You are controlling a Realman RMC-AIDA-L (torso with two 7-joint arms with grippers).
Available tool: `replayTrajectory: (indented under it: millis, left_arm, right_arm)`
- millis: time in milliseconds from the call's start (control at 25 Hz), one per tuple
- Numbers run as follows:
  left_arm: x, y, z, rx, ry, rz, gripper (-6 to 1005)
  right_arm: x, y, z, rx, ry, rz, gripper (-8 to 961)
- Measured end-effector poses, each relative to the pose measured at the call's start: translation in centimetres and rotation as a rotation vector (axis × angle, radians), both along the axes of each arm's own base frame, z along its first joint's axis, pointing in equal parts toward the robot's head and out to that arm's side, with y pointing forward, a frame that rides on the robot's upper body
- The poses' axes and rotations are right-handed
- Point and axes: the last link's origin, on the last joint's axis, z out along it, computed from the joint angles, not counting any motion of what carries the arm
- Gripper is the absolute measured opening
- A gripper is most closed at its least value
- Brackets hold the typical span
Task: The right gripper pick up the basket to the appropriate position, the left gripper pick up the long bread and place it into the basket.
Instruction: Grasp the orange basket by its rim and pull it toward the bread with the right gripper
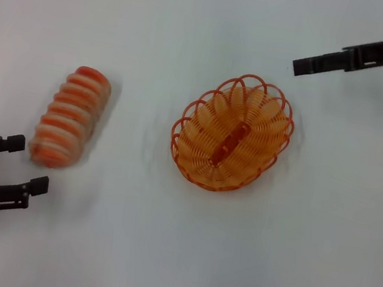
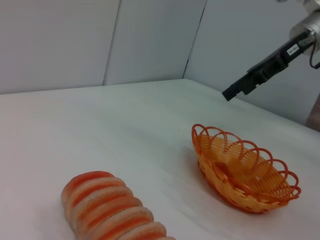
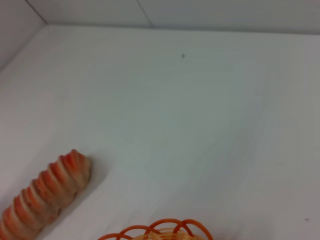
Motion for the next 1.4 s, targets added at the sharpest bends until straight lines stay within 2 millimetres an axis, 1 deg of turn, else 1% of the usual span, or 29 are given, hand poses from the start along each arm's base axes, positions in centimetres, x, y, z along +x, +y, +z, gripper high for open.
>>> replayTrajectory:
  millis: [120,240,400,480,800,1000,1160,1400]
  left_arm:
    - [0.1,0.0,-0.1,-0.002,-0.002,-0.001,934]
    - [0.1,-0.1,-0.2,-0.005,-0.003,-0.003,934]
    - [0.1,-0.1,-0.2,-0.005,-0.005,-0.002,934]
    - [0.2,-0.1,-0.3,-0.006,-0.005,-0.003,935]
    - [0.2,-0.1,-0.4,-0.007,-0.006,-0.004,935]
    - [0.2,-0.1,-0.4,-0.006,-0.006,-0.003,935]
    - [0.2,-0.1,-0.3,-0.005,-0.007,-0.003,935]
    - [0.2,-0.1,-0.5,-0.008,-0.012,-0.001,935]
  right_arm:
    - [-1.9,1.1,-0.7,-0.044,-0.088,0.014,889]
    - [-3.6,1.6,-1.9,-0.102,-0.18,0.057,887]
    - [-4.6,1.8,-3.5,-0.157,-0.266,0.091,883]
    - [-4.8,1.9,-4.0,-0.163,-0.291,0.099,882]
    - [-3.7,1.6,-5.7,-0.194,-0.303,0.079,875]
    - [-3.4,1.7,-7.0,-0.209,-0.34,0.093,871]
    - [-3.4,1.7,-7.5,-0.212,-0.349,0.097,867]
    - [-3.7,1.8,-7.8,-0.209,-0.338,0.104,862]
